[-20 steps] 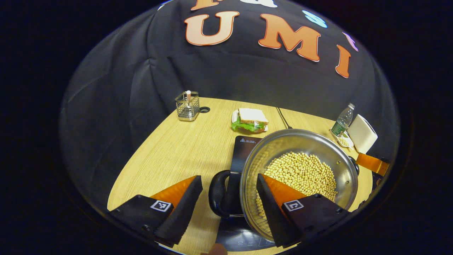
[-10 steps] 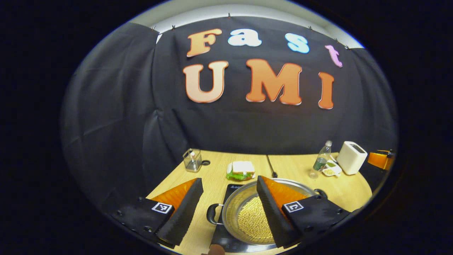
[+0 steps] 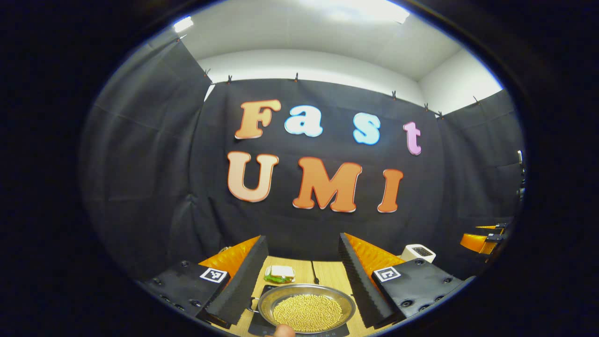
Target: First push the handle of the pot to place it horizontally, then grasp the pot with both hands and set it on the induction cooktop.
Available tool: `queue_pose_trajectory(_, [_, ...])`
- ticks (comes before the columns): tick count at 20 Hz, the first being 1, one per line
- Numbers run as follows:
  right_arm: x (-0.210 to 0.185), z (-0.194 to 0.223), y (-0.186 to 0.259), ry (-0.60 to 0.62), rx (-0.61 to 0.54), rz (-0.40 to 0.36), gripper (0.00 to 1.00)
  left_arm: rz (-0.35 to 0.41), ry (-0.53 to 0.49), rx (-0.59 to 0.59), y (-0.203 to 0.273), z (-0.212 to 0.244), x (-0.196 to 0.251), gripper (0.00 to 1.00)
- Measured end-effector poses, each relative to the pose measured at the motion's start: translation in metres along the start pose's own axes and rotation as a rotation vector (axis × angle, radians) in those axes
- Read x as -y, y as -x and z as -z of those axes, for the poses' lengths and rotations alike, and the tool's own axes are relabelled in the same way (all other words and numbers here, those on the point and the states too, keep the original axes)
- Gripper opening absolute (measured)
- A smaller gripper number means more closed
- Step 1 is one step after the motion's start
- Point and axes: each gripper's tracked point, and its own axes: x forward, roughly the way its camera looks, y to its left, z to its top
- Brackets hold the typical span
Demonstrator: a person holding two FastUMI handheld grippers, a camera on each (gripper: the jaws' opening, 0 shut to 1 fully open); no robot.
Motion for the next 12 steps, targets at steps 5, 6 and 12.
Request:
queue_pose_trajectory(5, [0.017,-0.031,0.037,0.039,0.075,0.037,0.95,-0.053,0.027,0.038,0.022,-0.031,-0.022,0.99])
queue_pose_trajectory(6, [0.020,-0.036,0.042,0.036,0.091,0.039,0.95,-0.062,0.023,0.043,0.024,-0.033,-0.026,0.99])
queue_pose_trajectory(12, [0.024,-0.040,0.055,0.031,0.101,0.053,0.95,-0.077,0.012,0.055,0.035,-0.041,-0.029,0.99])
